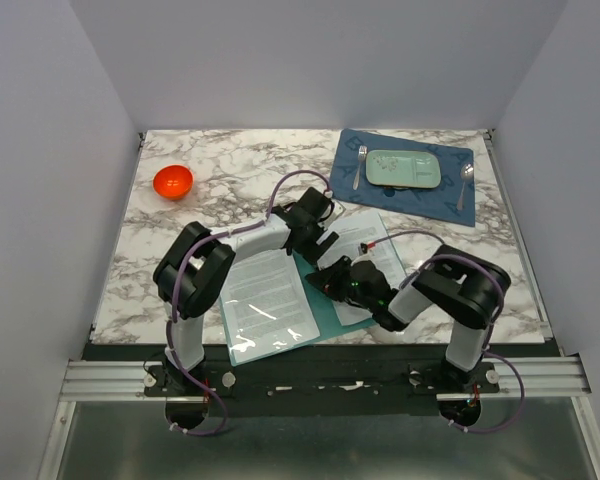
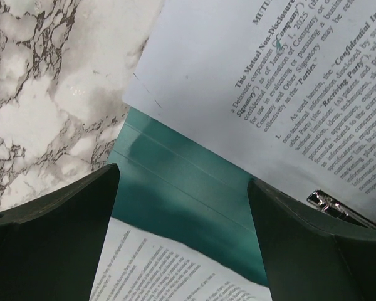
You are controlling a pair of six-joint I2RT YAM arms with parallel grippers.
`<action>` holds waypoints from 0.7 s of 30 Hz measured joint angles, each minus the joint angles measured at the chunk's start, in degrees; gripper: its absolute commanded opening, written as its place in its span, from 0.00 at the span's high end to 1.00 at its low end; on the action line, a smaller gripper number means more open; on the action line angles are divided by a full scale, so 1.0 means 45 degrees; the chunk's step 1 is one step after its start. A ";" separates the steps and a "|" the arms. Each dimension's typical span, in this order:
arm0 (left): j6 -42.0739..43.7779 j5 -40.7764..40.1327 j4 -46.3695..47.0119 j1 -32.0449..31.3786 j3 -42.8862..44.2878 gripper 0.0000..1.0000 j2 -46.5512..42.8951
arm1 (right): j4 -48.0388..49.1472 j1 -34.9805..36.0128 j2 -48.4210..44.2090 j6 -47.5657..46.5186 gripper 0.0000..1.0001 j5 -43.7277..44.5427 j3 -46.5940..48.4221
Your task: Put the files into the folder
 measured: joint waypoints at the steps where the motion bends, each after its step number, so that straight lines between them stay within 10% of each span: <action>1: 0.0029 0.0000 -0.0233 0.0005 0.0078 0.01 -0.0015 | -0.0826 0.0024 -0.0418 -0.0272 0.61 0.0034 0.0131; 9: 0.0209 0.0151 -0.2079 0.0102 0.1530 0.01 -0.0578 | -0.6878 0.0024 -0.3084 -0.2429 0.48 0.0563 0.2283; 21: 0.0233 0.0913 -0.3852 0.1821 0.2599 0.01 -0.3361 | -1.4664 0.0151 -0.3604 -0.5459 0.59 0.2118 0.6528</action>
